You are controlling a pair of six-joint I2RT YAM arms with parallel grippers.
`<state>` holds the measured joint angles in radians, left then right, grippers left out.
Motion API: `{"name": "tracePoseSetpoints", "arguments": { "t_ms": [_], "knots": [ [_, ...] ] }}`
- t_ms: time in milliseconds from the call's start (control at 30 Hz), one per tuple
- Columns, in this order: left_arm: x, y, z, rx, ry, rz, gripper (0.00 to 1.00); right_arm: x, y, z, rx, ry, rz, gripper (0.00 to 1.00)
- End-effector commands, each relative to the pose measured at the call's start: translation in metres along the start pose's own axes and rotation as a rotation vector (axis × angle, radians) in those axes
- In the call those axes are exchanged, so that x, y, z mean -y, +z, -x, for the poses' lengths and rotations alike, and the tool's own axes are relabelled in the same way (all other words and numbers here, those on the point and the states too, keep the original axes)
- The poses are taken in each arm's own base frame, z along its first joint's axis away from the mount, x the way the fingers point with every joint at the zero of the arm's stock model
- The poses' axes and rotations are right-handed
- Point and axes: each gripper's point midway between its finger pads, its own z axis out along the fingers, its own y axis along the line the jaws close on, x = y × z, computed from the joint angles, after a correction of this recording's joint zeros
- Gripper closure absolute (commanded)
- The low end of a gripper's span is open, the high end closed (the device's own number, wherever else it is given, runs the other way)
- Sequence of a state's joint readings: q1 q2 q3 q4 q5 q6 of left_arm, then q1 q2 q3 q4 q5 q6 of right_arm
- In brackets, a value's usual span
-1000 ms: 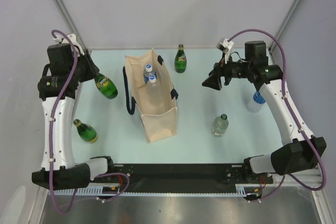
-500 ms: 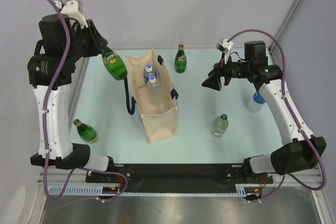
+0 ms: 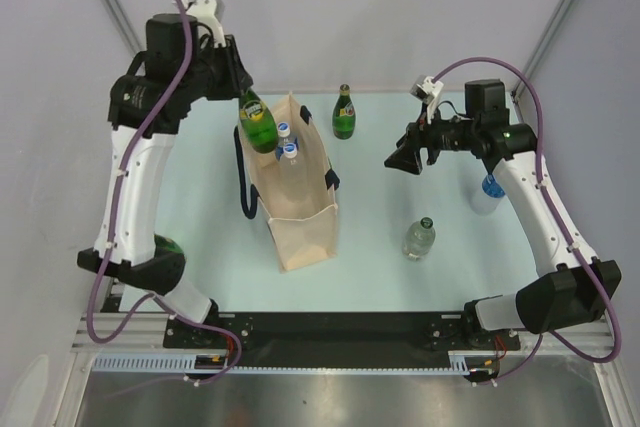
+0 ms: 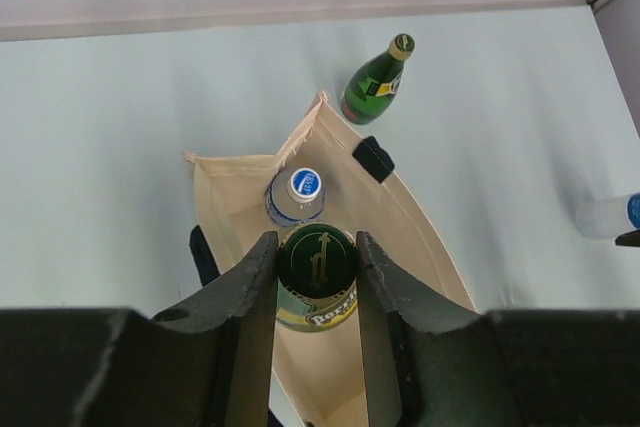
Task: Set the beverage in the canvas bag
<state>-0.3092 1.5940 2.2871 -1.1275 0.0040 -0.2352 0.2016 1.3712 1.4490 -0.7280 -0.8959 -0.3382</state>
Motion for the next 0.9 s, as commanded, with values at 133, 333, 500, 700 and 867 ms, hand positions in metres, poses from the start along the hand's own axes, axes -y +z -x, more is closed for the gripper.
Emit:
{"name": "tracePoseSetpoints", "arguments": {
  "t_ms": [133,333,500,700,867],
  "knots": [
    [0.003,0.02,0.014,0.093,0.06,0.021,1.0,-0.001,-0.004,-0.007,0.004,-0.009,0.002,0.24],
    [-0.007,0.033,-0.005,0.055,0.08,0.058,1.0,0.0,-0.003,-0.012,-0.003,0.002,0.003,0.24],
    [-0.014,0.052,-0.031,0.023,0.106,0.058,1.0,0.002,-0.001,-0.014,-0.008,0.006,0.004,0.24],
    [-0.022,0.082,-0.061,0.009,0.132,0.064,1.0,0.001,0.0,-0.02,-0.027,0.004,0.01,0.24],
    [-0.029,0.105,-0.08,0.003,0.159,0.073,1.0,0.002,-0.001,-0.025,-0.044,0.0,0.007,0.24]
  ]
}}
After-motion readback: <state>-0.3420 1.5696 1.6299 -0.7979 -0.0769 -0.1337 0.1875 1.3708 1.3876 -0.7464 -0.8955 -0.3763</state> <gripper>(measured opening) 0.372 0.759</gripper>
